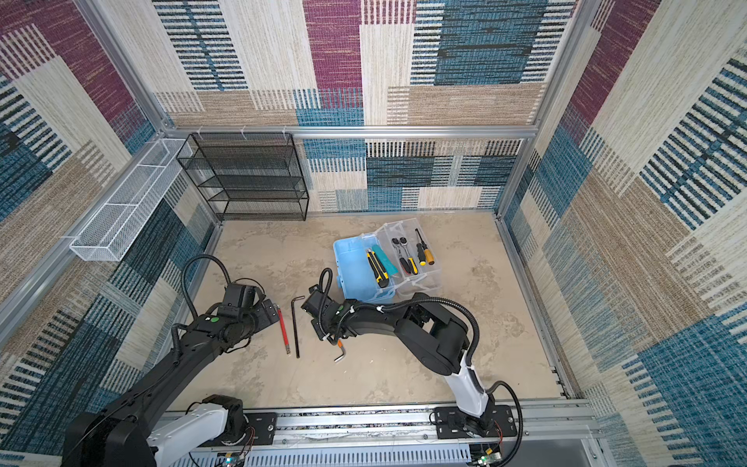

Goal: Pack the tool kit
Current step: 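Close the right gripper on the orange hex driver and lift it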

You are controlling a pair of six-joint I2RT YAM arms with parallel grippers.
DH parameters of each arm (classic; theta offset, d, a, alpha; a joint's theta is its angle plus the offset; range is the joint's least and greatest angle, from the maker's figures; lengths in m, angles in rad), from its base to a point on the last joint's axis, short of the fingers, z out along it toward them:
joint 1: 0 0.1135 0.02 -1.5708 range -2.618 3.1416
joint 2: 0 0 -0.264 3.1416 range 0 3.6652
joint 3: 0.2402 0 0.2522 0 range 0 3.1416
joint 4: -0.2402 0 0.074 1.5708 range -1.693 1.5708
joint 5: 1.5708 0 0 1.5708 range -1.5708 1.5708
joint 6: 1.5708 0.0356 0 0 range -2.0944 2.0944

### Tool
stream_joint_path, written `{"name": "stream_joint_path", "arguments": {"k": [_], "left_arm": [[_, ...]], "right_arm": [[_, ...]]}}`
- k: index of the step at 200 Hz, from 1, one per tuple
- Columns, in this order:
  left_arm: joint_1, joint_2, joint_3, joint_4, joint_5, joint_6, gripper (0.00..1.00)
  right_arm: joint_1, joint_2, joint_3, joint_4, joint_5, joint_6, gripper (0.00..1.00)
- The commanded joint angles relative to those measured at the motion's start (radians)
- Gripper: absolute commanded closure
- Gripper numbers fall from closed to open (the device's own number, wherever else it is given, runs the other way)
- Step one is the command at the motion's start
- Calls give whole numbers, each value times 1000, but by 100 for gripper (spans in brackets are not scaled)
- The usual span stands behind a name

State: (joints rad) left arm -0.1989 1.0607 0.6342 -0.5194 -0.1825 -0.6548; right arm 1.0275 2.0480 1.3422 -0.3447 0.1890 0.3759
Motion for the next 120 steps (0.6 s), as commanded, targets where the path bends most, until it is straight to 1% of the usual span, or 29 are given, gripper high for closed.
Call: {"name": "stream_joint_path", "arguments": {"k": [1,34,103,120], "left_arm": [[-4,0,-1,-5,14,5,4],[-8,-11,-10,-4,20,3,5],[-23,-9,-12,-4,27,4,8],[-33,-8,-9,-3,30,4,9]], "right_arm": [[-13,-3,9,-48,-43,-5,91],[-48,-46,12,-11,-87,5,94],[-74,-117,82,-2,-123,-5,94],[-89,-137,97,-6,-108,-14,94]]}}
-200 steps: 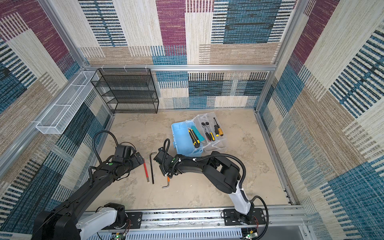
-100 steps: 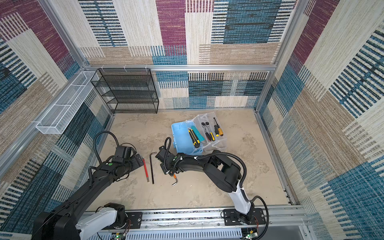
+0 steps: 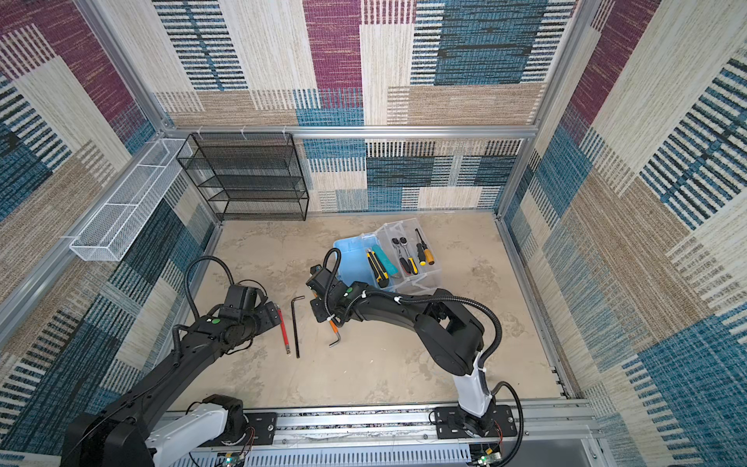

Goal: Pack the tool kit
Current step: 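Close the right gripper on the orange hex driver and lift it, then lower the orange hex driver into the blue box and open right gripper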

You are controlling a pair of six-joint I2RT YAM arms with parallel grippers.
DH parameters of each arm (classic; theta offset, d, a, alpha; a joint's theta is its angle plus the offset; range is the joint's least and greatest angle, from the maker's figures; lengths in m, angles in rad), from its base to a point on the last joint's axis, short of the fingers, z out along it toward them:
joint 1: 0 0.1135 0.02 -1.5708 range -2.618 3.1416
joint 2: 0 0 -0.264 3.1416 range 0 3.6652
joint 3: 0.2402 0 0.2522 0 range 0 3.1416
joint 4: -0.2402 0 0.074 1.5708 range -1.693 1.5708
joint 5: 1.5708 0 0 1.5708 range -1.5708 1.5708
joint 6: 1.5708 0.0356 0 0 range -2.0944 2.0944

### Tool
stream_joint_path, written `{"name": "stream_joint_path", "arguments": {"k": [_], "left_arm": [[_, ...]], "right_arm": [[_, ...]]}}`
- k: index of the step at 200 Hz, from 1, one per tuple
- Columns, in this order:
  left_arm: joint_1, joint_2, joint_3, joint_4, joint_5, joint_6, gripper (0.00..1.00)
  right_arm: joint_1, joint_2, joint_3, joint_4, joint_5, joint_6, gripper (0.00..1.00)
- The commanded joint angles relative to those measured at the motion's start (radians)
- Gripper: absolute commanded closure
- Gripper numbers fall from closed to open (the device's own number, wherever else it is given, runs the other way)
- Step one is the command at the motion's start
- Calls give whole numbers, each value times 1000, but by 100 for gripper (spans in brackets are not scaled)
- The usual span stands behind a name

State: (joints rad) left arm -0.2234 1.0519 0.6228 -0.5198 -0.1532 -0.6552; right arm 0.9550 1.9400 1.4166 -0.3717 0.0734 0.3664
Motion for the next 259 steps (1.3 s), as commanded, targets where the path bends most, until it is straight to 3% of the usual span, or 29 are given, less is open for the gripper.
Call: {"name": "stream_joint_path", "arguments": {"k": [1,59,105,164,217,259], "left_arm": [[-10,1,3,-4,0,4,9],[-66,37,20,0,6,14,11],[-121,92,40,19,17,11,13],[-178,158,56,49,26,7,14],[-203,224,82,52,54,29,27],[-210,241,84,62,56,31,31]], "right_arm": [[-18,-30,23,21,9,-6,94],[-132,-94,57,10,73,-77,93],[-220,-51,85,20,98,-123,93],[-273,36,120,36,99,-144,93],[-280,140,212,5,103,-166,92],[-291,187,227,-13,111,-164,90]]}}
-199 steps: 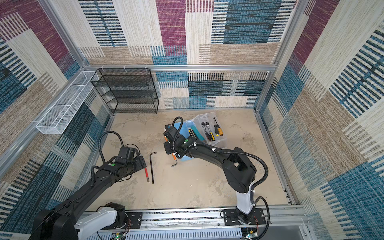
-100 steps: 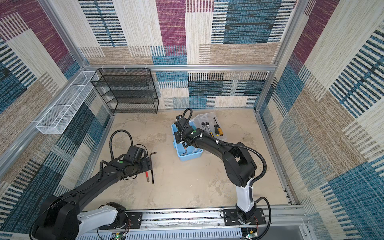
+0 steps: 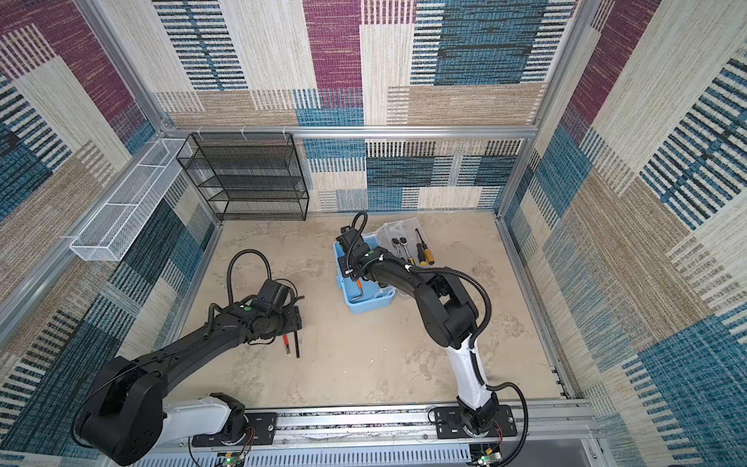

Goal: Pack the tool kit
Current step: 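Lower the orange hex driver into the blue box and open right gripper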

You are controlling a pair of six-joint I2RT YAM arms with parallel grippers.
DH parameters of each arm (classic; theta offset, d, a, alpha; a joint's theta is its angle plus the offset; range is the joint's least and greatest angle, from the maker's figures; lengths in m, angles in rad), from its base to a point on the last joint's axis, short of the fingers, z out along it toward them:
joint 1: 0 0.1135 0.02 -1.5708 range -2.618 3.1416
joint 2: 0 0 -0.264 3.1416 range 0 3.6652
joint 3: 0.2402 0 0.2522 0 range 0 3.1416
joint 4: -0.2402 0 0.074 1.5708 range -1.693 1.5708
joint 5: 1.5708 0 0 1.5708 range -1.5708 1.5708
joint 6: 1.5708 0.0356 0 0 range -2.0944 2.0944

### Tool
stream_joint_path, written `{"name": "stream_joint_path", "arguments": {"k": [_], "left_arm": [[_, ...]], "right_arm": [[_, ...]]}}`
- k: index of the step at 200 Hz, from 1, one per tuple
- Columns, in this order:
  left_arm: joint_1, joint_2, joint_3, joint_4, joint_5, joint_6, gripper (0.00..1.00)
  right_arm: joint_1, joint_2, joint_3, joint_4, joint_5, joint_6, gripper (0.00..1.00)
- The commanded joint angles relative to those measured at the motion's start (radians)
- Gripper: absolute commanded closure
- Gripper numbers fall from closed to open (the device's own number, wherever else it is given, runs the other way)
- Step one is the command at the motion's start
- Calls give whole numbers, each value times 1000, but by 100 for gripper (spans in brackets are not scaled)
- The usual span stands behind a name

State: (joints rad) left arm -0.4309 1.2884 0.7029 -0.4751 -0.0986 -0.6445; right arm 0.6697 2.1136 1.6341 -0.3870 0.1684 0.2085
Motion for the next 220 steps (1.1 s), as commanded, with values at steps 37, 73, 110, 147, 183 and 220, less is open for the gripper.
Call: {"name": "stream_joint_path", "arguments": {"k": [37,73,110,147,183,220], "left_arm": [[-3,35,15,29,12,27,31],[-4,47,23,29,14,22,37],[-8,51,17,29,4,18,41],[-13,55,14,29,2,18,45],[-19,80,21,29,3,20,48],[-29,103,37,29,-2,26,54]], "right_arm": [[-5,17,-1,-3,16,7,85],[-5,15,-8,-5,17,20,76],[-6,-11,-10,3,-3,25,69],[-5,-48,-12,17,-18,37,57],[-5,-102,-26,43,-36,46,49],[-6,-161,-80,80,-55,57,47]]}}
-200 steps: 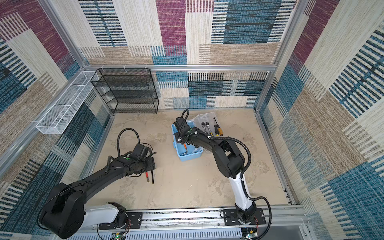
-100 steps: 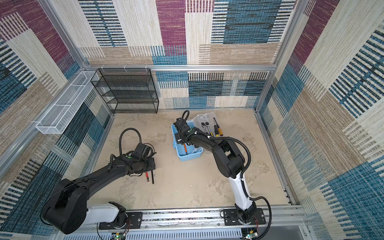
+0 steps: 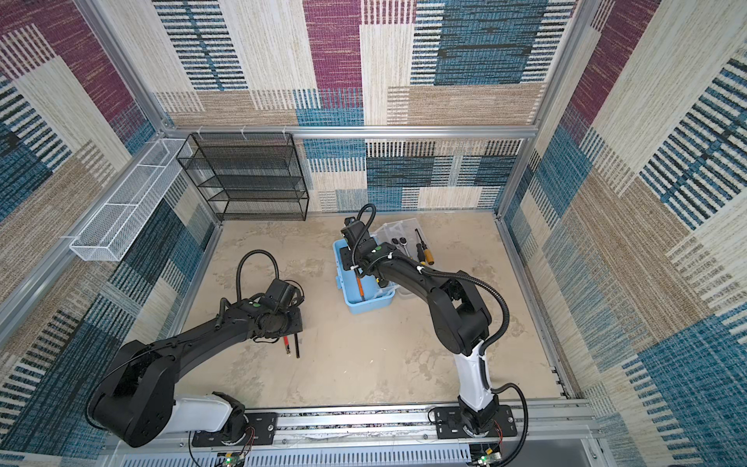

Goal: Pack the tool kit
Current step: 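Lower the orange hex driver into the blue box and open right gripper, then grasp the black hex key with the left gripper while right withdraws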

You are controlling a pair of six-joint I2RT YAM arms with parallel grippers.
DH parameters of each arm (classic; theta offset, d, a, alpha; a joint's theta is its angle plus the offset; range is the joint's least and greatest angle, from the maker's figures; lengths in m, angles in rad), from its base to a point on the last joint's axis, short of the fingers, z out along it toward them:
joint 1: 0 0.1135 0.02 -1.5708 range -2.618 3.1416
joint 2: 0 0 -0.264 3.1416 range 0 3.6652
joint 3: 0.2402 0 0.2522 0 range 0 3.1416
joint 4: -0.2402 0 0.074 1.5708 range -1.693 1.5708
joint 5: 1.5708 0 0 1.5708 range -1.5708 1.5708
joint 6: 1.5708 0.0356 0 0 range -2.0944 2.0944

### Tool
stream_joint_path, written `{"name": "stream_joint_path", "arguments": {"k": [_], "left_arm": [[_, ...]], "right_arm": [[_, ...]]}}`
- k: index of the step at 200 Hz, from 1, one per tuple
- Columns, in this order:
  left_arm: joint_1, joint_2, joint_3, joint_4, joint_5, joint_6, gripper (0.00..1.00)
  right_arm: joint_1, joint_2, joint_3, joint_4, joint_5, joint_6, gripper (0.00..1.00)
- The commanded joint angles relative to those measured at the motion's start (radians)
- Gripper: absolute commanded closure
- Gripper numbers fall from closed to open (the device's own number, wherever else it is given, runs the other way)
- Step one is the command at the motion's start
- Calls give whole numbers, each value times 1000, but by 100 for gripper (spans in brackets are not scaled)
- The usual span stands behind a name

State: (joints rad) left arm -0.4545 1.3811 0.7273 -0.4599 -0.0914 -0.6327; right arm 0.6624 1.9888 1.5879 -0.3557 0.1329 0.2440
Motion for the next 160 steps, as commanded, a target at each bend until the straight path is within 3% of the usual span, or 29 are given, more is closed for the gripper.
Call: {"name": "stream_joint_path", "arguments": {"k": [1,29,63,106,139,160], "left_arm": [[-6,11,13,13,-10,14,54],[-8,33,26,4,-31,22,60],[-10,53,29,-23,-68,20,62],[-11,97,48,-29,-65,21,66],[-12,124,61,-30,-52,19,68],[-11,134,59,-30,-51,19,74]], "right_arm": [[2,-37,-35,51,-19,21,47],[1,-90,-98,92,0,21,40],[1,-165,-179,147,55,20,35],[2,-251,-273,207,201,-12,26],[-11,-322,-354,268,245,-55,21],[-41,-362,-397,280,252,-44,20]]}}
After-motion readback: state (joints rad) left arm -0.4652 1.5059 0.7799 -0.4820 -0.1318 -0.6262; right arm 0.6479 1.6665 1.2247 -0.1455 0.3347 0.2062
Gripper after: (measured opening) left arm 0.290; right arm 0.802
